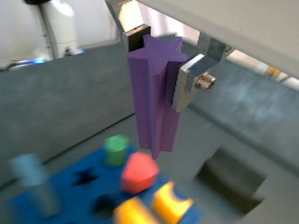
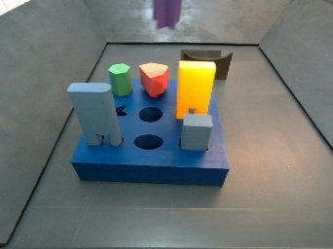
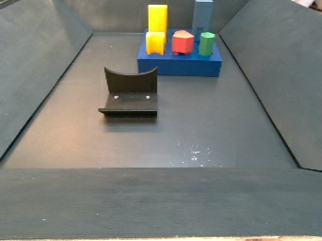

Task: Pick up the star object. Move up. Place the star object on the fixture. Regrasp the star object. Move to above the board. Insert the star object.
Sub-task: Move to above the board, then insert the star object.

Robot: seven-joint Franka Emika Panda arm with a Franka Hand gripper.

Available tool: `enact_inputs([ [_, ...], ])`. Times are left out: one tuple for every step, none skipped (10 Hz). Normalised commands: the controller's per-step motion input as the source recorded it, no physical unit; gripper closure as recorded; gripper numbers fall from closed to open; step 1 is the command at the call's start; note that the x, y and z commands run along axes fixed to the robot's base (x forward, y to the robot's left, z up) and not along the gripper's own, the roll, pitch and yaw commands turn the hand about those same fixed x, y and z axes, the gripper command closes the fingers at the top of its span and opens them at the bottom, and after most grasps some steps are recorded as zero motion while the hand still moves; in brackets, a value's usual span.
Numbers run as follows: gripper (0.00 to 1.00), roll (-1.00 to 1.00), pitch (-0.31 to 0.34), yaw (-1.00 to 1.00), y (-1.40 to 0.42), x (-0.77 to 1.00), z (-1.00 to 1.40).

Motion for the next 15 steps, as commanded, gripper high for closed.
enact_inputs([
  [1.0,-0.79,-0.033,-0.09,-0.24,-0.18,0.05],
  [1.0,-0.64,-0.027,-0.06,-0.13,-0.12,0.03],
  [1.0,-0.45,-0.02,-0.04,-0.06,-0.07,0.02],
  [1.0,-0.26,-0.013,-0.02,-0.04,-0.05,0.01],
  [1.0,0.0,0.01,0.0,0.0,0.0,-0.04],
  [1.0,-0.02,0.0,0.0,0.04,0.01,0.0],
  [1.0,0.0,0.0,-0.1,0.03,0.0,0.0],
  [1.0,-0.09,0.0,-0.19,0.12,0.0,-0.03],
  [1.0,0.02,0.0,-0.01,0.0,0.0,0.0],
  [1.0,0.0,0.0,0.0,-0.02,-0.08,0.0],
  [1.0,-0.06,0.0,0.0,-0.14,-0.63,-0.1],
  [1.0,-0.04,0.007,0.0,-0.14,-0.89,-0.13],
  [1.0,-0.11,0.053,0.0,-0.09,-0.94,-0.36],
  [1.0,-0.27,0.0,-0.21,0.0,-0.86,-0.66],
  [1.0,-0.32,0.0,-0.34,0.06,-0.74,-0.59],
])
